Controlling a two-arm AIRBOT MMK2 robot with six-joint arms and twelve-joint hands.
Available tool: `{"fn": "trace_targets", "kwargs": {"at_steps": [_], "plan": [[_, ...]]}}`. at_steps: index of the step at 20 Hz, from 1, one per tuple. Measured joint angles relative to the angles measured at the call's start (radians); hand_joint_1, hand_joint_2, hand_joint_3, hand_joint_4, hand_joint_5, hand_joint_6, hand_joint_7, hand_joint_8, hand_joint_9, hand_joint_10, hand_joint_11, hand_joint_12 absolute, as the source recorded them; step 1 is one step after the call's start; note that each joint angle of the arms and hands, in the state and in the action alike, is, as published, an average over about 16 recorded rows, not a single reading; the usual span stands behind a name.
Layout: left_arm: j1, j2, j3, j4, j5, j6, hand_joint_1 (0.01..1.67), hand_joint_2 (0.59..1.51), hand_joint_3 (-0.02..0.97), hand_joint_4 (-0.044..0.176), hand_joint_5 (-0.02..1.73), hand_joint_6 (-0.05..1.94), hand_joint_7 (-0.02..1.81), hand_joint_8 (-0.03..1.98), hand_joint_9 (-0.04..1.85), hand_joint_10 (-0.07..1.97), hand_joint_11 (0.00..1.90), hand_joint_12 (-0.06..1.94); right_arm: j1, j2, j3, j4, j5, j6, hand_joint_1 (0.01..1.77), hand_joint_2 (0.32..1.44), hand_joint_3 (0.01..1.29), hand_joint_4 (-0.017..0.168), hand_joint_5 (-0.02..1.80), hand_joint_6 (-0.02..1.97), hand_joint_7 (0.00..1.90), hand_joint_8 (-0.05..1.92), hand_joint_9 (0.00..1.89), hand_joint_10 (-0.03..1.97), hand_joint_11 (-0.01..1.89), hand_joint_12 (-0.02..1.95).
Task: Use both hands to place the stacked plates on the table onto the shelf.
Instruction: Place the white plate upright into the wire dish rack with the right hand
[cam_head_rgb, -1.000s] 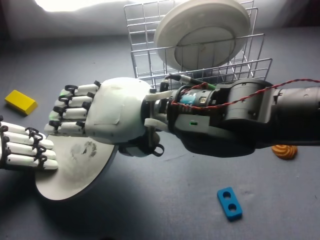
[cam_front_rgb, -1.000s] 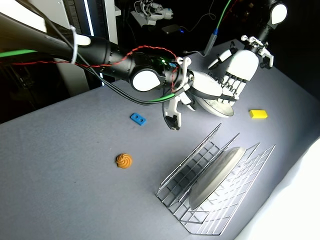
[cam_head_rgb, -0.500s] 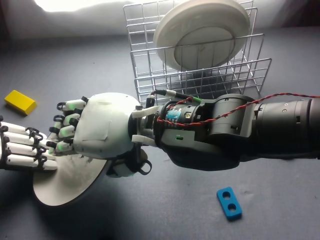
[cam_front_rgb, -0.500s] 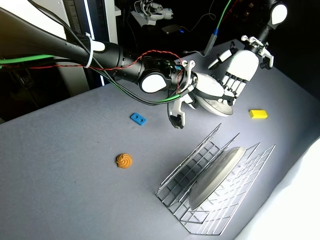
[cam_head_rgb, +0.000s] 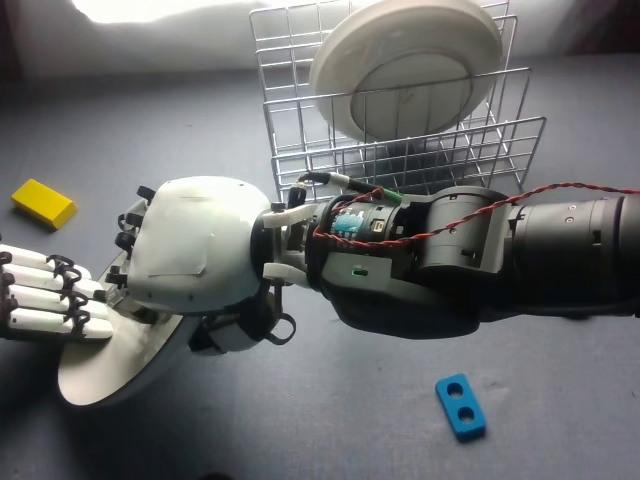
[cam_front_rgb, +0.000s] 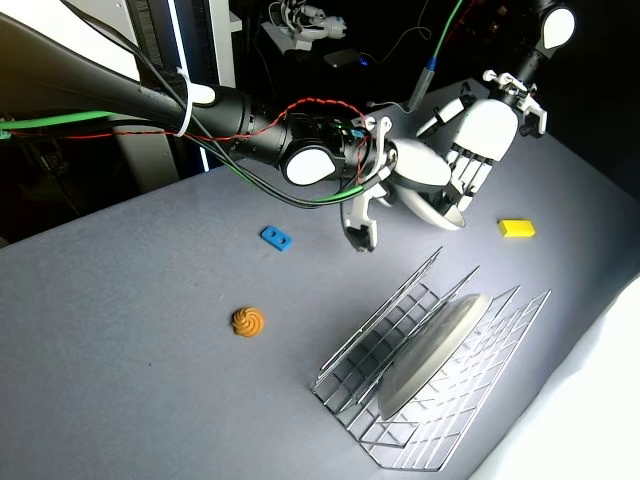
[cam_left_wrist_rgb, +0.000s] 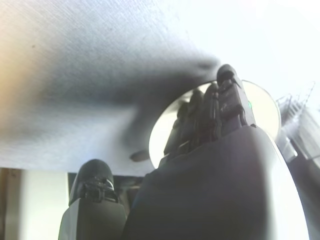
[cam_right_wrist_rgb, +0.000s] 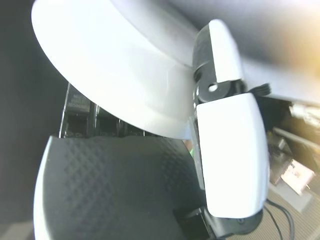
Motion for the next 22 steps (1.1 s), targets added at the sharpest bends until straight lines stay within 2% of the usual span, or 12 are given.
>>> {"fn": "trace_targets", "kwargs": {"at_steps": [6,11,18,22], "plan": [[-0.058,0.018,-0.013,0.03,-0.003,-0.022,0.02,1.117,0.014,-0.004,0.0,-0.02,0.02,-0.01,0.0,-0.03,0.02,0.01,0.0,0.005,-0.001,0.002,0.025,0.0,1.05,1.05,0.01,-0.01,0.72,0.76,0.85,0.85,0.87,0.93,0.56,1.5],[-0.152,0.053,-0.033,0.057,-0.022,-0.062,0.02,1.12,0.014,-0.002,0.01,-0.01,0.03,0.0,0.01,-0.01,0.02,0.01,0.0,0.023,-0.014,0.008,0.028,0.001,1.07,1.05,0.01,-0.007,0.72,0.81,0.85,1.14,0.83,1.22,0.58,1.59],[-0.308,0.115,-0.06,0.095,-0.076,-0.139,0.02,1.123,0.014,0.002,0.02,0.01,0.03,0.0,0.02,0.02,0.02,0.01,0.02,0.104,-0.09,0.047,0.015,0.001,1.11,1.05,0.01,-0.004,0.74,0.84,0.87,1.35,0.8,1.3,0.59,1.64],[-0.381,0.142,-0.065,0.117,-0.108,-0.182,0.02,1.124,0.014,0.001,0.02,0.01,0.03,0.0,0.02,0.02,0.02,0.01,0.05,0.18,-0.168,0.087,0.001,0.001,1.15,1.05,0.01,-0.003,0.76,0.9,0.89,1.34,0.81,1.31,0.6,1.66]]}}
